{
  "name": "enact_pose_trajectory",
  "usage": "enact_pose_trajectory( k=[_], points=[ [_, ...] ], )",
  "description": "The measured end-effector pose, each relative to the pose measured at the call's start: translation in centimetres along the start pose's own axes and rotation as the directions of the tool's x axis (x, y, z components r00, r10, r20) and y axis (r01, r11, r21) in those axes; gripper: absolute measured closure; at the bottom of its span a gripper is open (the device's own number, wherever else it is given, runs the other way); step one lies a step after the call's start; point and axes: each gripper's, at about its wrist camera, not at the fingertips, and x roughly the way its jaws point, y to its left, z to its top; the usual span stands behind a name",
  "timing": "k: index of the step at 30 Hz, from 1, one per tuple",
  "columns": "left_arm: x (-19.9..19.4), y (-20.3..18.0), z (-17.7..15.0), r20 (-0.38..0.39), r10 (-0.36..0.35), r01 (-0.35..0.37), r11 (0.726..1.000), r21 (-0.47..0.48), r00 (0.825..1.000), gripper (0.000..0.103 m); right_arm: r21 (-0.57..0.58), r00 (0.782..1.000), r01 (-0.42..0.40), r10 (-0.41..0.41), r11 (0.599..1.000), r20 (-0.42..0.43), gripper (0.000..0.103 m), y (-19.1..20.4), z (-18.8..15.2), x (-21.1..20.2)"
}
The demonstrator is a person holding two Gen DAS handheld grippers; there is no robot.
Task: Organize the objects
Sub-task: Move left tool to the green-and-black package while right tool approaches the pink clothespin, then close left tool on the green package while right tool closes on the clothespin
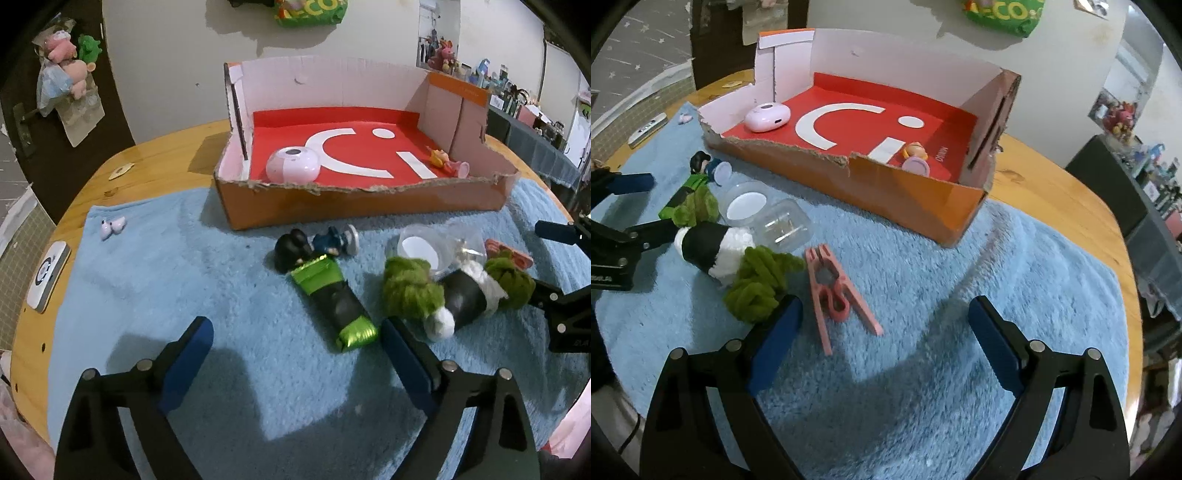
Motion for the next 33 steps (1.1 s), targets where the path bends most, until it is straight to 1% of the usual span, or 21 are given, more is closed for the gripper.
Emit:
enact_pose_trajectory(
  k=[2,3,4,5,7,8,10,12,13,14,15,16,17,18,22,24,25,26,27,30,33],
  points=[
    [0.2,0.0,0.3,-0.004,-0.003,0.003,1.000,-0.004,1.000,0.013,-0.005,1.000,-0.020,0.020,1.000,-0.002,0.016,-0.2,0.2,0.2],
    [0.3,0.0,0.5,-0.006,-0.008,0.008,1.000,-0.008,1.000,0.017,-0.005,0.999,-0.034,0.034,0.999,-0.002,0.023,-0.4,0.3,0.3],
    [0.4,0.1,0.7,-0.009,-0.015,0.015,1.000,-0.011,1.000,0.018,-0.001,0.999,-0.051,0.051,0.999,-0.003,0.027,-0.5,0.4,0.4],
    [0.6,0.1,0.8,-0.012,-0.023,0.023,1.000,-0.013,1.000,0.021,0.006,0.997,-0.078,0.078,0.997,-0.010,0.029,-0.7,0.5,0.6],
    [0.7,0.0,1.0,-0.014,-0.030,0.030,0.999,-0.013,0.999,0.023,0.011,0.994,-0.105,0.105,0.994,-0.011,0.037,-0.8,0.7,0.8],
    [0.8,-0.1,1.1,-0.014,-0.036,0.036,0.999,-0.012,0.999,0.025,0.014,0.993,-0.116,0.117,0.993,-0.011,0.038,-0.8,0.8,0.8],
    [0.8,0.0,1.1,-0.013,-0.045,0.045,0.999,-0.013,0.999,0.028,0.009,0.990,-0.137,0.137,0.990,-0.008,0.048,-0.7,0.9,0.8],
    [0.8,-0.1,1.1,-0.008,-0.050,0.050,0.999,-0.010,0.999,0.032,0.002,0.988,-0.155,0.155,0.988,-0.004,0.052,-0.5,0.9,0.8],
    [0.7,-0.2,1.1,-0.005,-0.050,0.050,0.999,-0.006,0.999,0.033,-0.001,0.987,-0.158,0.158,0.987,-0.002,0.056,-0.4,1.0,0.9],
    [0.7,-0.2,1.0,-0.002,-0.051,0.051,0.999,-0.002,0.999,0.036,-0.003,0.985,-0.171,0.171,0.985,0.000,0.060,-0.3,1.0,0.9],
    [0.6,-0.3,1.0,0.002,-0.056,0.056,0.998,0.002,0.998,0.041,-0.002,0.983,-0.185,0.185,0.983,0.002,0.068,-0.2,1.0,0.8],
    [0.5,-0.3,0.9,0.005,-0.063,0.063,0.998,0.003,0.998,0.044,0.000,0.981,-0.195,0.195,0.981,0.003,0.072,-0.2,1.0,0.8],
    [0.4,-0.4,0.9,0.007,-0.070,0.070,0.998,0.007,0.998,0.051,0.000,0.980,-0.199,0.199,0.980,0.004,0.074,-0.1,0.9,0.8],
    [0.3,-0.5,0.9,0.008,-0.073,0.073,0.997,0.011,0.997,0.054,-0.004,0.980,-0.200,0.200,0.980,0.006,0.077,0.1,0.9,0.7],
    [0.1,-0.8,0.7,0.015,-0.079,0.079,0.997,0.022,0.997,0.062,0.010,0.981,-0.194,0.194,0.981,0.023,0.078,0.3,0.6,0.5],
    [0.0,-0.7,0.7,0.017,-0.082,0.082,0.996,0.024,0.996,0.071,0.030,0.980,-0.198,0.197,0.980,0.033,0.078,0.2,0.4,0.3],
    [0.0,-0.7,0.7,0.019,-0.080,0.079,0.997,0.024,0.997,0.073,0.036,0.980,-0.199,0.197,0.979,0.037,0.078,0.2,0.4,0.2],
    [0.0,-0.6,0.6,0.020,-0.080,0.079,0.997,0.023,0.997,0.077,0.044,0.980,-0.195,0.193,0.980,0.040,0.078,0.2,0.2,0.1],
    [-0.1,-0.4,0.5,0.021,-0.082,0.082,0.997,0.016,0.996,0.079,0.050,0.981,-0.192,0.190,0.980,0.043,0.078,0.2,0.2,0.0],
    [-0.3,0.1,0.4,0.020,-0.103,0.103,0.995,-0.001,0.995,0.079,0.073,0.981,-0.192,0.188,0.979,0.057,0.078,0.0,0.0,-0.5],
    [-0.6,0.3,0.3,0.027,-0.108,0.109,0.994,-0.003,0.994,0.079,0.083,0.981,-0.183,0.177,0.979,0.074,0.078,-0.1,0.0,-1.2]
  ],
)
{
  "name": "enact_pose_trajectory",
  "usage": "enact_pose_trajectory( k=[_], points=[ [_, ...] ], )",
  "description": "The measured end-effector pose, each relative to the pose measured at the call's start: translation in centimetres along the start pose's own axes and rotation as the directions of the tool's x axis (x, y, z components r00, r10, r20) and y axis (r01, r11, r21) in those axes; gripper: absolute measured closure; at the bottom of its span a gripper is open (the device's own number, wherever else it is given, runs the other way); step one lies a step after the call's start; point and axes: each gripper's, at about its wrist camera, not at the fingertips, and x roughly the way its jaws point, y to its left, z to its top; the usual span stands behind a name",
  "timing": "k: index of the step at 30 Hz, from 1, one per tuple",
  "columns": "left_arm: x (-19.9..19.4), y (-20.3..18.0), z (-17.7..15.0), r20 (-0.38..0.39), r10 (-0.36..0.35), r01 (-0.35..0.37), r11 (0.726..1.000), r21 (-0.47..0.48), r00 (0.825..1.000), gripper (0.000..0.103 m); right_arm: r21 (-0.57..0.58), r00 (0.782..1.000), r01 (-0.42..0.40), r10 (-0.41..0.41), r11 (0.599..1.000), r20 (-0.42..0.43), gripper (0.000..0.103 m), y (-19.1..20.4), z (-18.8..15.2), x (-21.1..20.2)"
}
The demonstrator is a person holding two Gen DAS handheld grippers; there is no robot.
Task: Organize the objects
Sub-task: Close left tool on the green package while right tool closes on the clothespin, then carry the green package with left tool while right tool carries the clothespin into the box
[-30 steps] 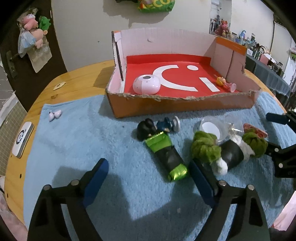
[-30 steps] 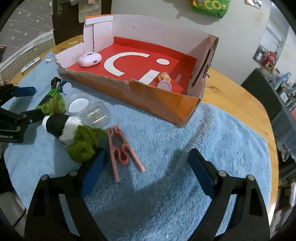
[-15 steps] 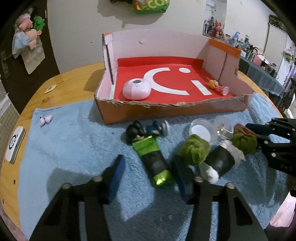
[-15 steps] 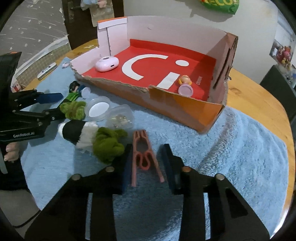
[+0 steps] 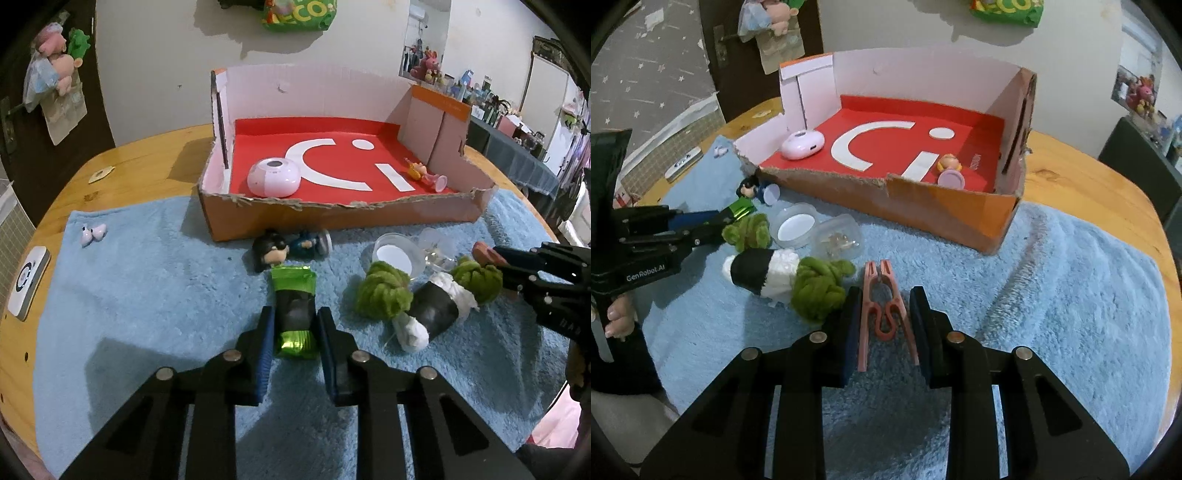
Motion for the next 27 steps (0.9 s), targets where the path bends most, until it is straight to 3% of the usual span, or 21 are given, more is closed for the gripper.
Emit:
enact_pose_trajectory(
  k=[8,17,27],
  points=[
    [-2.6,0.2,0.3,0.066,-0.012,0.012,1.000,0.004,0.998,0.079,0.001,0.998,0.015,-0.015,1.000,0.055,0.078,0.8,0.9,-2.3],
    [-6.8,0.2,1.9,0.195,-0.021,0.016,0.999,0.029,0.981,0.079,-0.004,0.988,0.026,-0.025,1.000,0.155,0.078,2.2,3.3,-5.6],
    [-7.3,0.3,2.0,0.204,-0.025,0.019,0.999,0.032,0.979,0.079,0.004,0.986,0.019,-0.019,1.000,0.169,0.078,2.6,4.2,-5.8]
  ],
)
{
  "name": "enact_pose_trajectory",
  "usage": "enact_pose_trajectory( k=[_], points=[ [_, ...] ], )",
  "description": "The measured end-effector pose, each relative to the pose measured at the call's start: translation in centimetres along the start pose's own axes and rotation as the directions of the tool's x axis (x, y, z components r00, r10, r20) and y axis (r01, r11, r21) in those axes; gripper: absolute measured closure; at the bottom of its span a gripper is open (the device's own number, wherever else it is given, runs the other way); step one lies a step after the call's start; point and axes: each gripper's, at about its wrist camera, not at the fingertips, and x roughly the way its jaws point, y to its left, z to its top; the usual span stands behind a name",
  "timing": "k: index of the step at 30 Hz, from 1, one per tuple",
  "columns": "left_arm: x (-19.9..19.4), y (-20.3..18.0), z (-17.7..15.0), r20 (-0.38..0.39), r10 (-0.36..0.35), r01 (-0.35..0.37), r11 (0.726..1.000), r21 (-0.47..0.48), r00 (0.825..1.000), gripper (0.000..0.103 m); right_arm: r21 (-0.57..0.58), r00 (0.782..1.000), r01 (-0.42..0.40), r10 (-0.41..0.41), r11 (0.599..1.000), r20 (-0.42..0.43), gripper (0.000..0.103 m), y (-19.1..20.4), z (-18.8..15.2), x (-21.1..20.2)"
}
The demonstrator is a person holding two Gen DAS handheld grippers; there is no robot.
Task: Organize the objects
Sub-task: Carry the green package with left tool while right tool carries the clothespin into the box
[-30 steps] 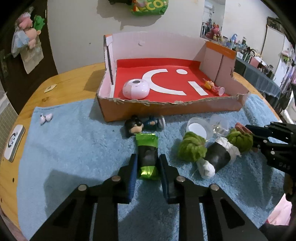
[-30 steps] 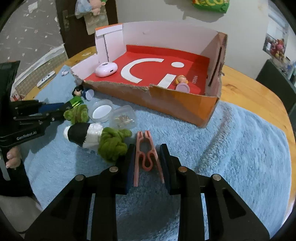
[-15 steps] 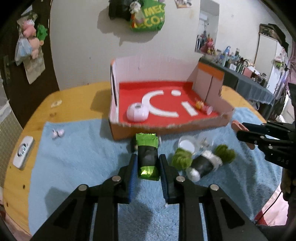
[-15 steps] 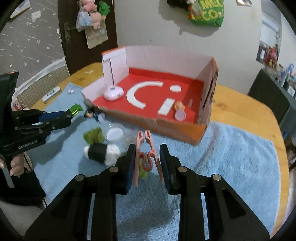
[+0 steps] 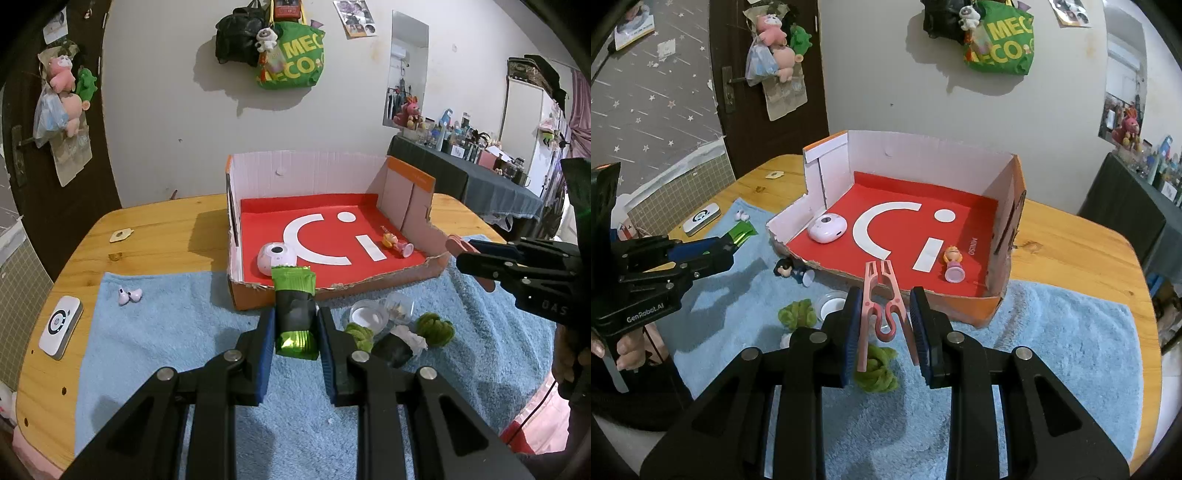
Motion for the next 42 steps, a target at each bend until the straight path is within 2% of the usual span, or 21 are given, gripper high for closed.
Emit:
enact_pose_trajectory(
  k=[12,20,31,42],
  points=[
    [2.3,-1.1,2.6,-0.020,-0.036,0.036,0.999,0.023,0.999,0.079,0.003,1.000,-0.009,0.009,1.000,-0.011,0.078,-0.8,2.4,2.2],
    [6.8,-2.0,4.8,-0.095,-0.053,0.058,0.997,0.056,0.994,0.079,0.011,0.995,-0.031,0.032,0.999,-0.091,0.078,-2.2,4.2,6.4],
    [13.4,-2.5,5.6,-0.254,-0.062,0.087,0.992,0.087,0.965,0.079,0.009,0.965,-0.047,0.048,0.999,-0.258,0.078,-3.8,4.9,12.5],
    [15.3,-2.1,5.2,-0.316,-0.061,0.092,0.992,0.083,0.947,0.079,-0.002,0.939,-0.058,0.054,0.998,-0.340,0.078,-3.8,3.9,14.9]
  ],
)
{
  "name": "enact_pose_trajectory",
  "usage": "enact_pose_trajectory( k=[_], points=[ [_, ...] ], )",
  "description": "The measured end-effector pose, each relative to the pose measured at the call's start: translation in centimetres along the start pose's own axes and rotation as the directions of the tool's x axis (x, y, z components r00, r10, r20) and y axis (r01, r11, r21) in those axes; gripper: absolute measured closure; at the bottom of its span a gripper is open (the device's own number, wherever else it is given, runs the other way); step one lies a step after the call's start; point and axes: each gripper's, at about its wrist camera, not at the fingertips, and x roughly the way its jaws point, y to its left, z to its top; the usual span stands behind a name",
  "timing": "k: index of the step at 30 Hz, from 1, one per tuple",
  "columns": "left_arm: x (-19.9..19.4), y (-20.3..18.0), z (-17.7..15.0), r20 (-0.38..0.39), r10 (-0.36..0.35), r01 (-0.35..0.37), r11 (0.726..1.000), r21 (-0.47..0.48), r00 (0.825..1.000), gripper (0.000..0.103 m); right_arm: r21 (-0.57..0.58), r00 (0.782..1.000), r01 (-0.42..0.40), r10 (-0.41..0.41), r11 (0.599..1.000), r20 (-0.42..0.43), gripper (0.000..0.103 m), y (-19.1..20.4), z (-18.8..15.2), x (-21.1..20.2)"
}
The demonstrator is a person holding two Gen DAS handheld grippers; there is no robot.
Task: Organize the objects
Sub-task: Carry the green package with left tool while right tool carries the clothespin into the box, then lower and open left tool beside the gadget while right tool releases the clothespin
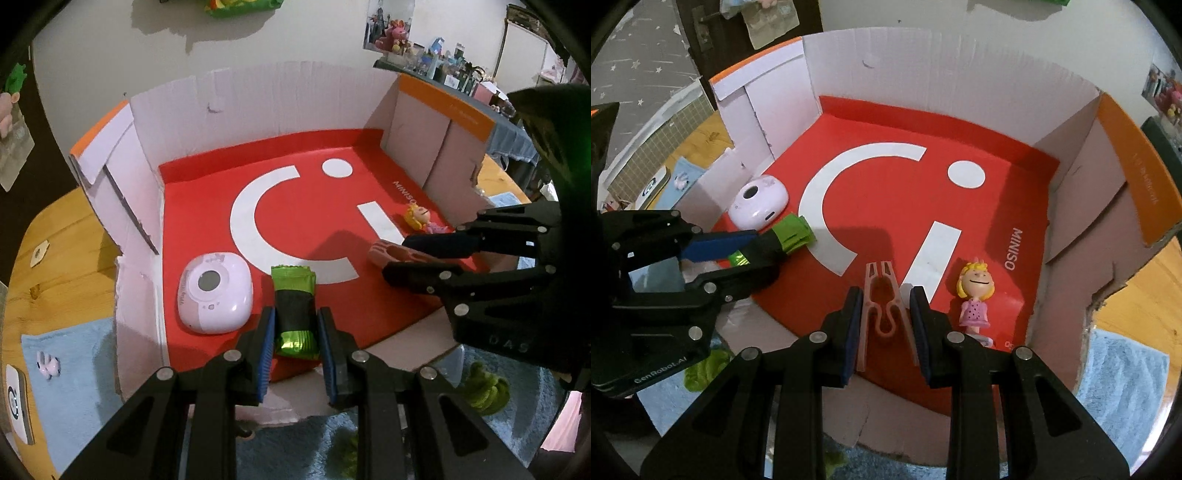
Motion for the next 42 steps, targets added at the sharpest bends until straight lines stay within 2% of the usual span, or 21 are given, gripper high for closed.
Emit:
enact_pose_trajectory(
  k=[17,21,26,30,42],
  points=[
    [0.2,0.0,0.3,-0.008,0.014,-0.014,1.000,0.009,1.000,0.078,-0.001,1.000,0.002,-0.002,1.000,-0.006,0.077,-0.3,0.0,-0.2],
    [0.2,0.0,0.3,-0.009,0.017,-0.017,1.000,0.011,1.000,0.069,-0.013,1.000,0.013,-0.013,1.000,-0.008,0.077,0.0,0.0,0.0],
    [0.3,0.1,0.3,-0.010,0.018,-0.018,1.000,0.011,1.000,0.068,-0.027,1.000,0.028,-0.029,0.999,-0.009,0.077,0.3,0.1,0.0],
    [0.3,0.1,0.3,-0.012,0.005,-0.005,1.000,0.007,1.000,0.063,-0.033,0.999,0.037,-0.037,0.999,-0.008,0.077,0.5,0.0,0.0],
    [0.2,0.1,0.2,-0.014,-0.006,0.006,1.000,0.001,1.000,0.062,-0.041,0.998,0.058,-0.058,0.998,-0.001,0.077,0.8,-0.1,-0.2]
  ],
)
